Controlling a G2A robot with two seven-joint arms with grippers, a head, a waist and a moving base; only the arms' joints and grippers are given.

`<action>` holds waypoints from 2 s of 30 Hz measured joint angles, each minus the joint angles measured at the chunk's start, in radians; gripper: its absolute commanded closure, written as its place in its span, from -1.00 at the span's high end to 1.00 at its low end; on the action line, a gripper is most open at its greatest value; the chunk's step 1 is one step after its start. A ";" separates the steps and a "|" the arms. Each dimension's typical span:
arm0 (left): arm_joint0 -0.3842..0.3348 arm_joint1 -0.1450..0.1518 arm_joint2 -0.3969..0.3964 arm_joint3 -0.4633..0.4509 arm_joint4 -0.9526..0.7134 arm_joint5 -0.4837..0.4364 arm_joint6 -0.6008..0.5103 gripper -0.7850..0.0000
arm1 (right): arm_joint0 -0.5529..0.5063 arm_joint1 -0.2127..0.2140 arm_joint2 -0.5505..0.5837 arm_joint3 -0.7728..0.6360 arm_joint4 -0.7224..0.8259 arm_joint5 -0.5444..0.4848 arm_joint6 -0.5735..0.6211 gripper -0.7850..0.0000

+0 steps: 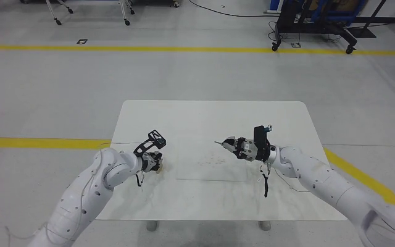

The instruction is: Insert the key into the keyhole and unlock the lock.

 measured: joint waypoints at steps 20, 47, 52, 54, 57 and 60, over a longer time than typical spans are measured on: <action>0.008 -0.005 0.006 -0.024 0.000 -0.018 -0.031 -0.51 | 0.000 0.000 0.000 0.000 0.000 0.000 0.000 -1.00; 0.057 0.006 -0.039 -0.069 -0.020 -0.019 -0.092 -1.00 | 0.000 0.000 0.000 0.000 0.000 0.000 0.000 -1.00; 0.052 0.004 -0.030 -0.068 -0.013 -0.022 -0.090 -1.00 | 0.000 0.000 0.000 0.000 0.000 0.000 0.000 -1.00; 0.049 0.003 -0.027 -0.067 -0.012 -0.025 -0.092 -1.00 | 0.000 0.000 0.000 0.000 0.000 0.000 0.000 -1.00; 0.043 0.001 -0.023 -0.064 -0.003 -0.023 -0.092 -1.00 | 0.000 0.000 0.000 0.000 0.000 0.000 0.000 -1.00; 0.034 -0.001 -0.016 -0.055 0.020 -0.006 -0.090 -1.00 | 0.000 0.000 0.000 0.000 0.000 0.000 0.000 -1.00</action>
